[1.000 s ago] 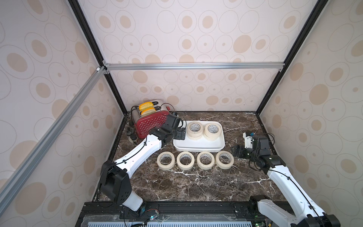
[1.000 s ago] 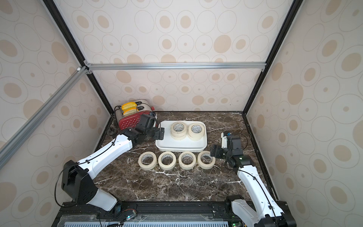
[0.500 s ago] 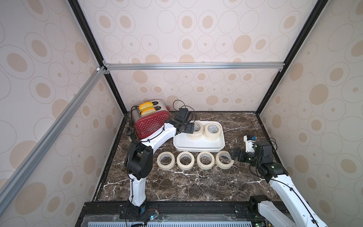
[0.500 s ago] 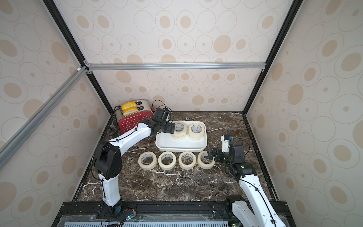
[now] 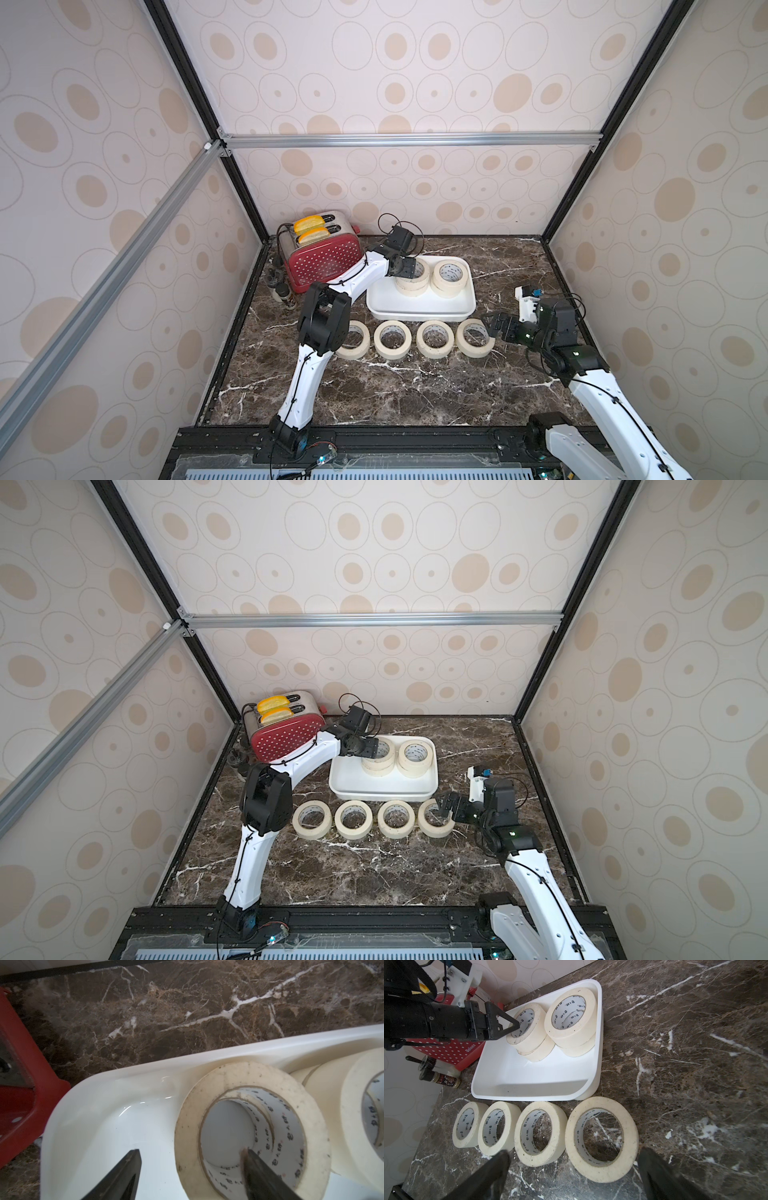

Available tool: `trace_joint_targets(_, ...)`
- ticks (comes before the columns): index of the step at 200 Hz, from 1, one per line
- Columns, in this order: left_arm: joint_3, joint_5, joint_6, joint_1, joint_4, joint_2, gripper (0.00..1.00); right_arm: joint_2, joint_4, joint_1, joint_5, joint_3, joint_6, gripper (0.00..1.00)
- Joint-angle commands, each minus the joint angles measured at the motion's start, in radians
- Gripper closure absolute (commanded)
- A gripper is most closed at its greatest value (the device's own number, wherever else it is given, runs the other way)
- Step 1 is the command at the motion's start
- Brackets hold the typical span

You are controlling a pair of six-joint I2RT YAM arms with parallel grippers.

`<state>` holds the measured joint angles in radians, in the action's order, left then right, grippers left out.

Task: Take out the art tape in the storage box
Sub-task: Pick up the art tape from the storage box.

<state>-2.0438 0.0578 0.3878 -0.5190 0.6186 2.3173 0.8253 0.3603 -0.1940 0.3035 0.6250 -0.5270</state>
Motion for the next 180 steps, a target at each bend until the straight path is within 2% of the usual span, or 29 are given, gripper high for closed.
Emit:
trace_joint_targets(1, -0.080, 0.012, 0.020, 0.012, 0.081, 0.045, 0.26, -0.003, -0.014, 0.004, 0.021, -0.015, -0.034, 0.00)
trace_joint_targets(84, -0.110, -0.036, 0.051, 0.019, 0.084, 0.068, 0.61, 0.017, -0.015, 0.004, 0.043, -0.019, -0.058, 0.00)
trace_joint_targets(138, -0.073, -0.047, 0.064, 0.018, 0.061, 0.021, 0.75, 0.029, 0.011, 0.004, 0.030, -0.006, -0.041, 0.00)
trace_joint_targets(180, 0.062, -0.041, 0.083, 0.019, -0.045, -0.094, 0.81, 0.031, 0.017, 0.004, 0.017, 0.001, -0.034, 0.00)
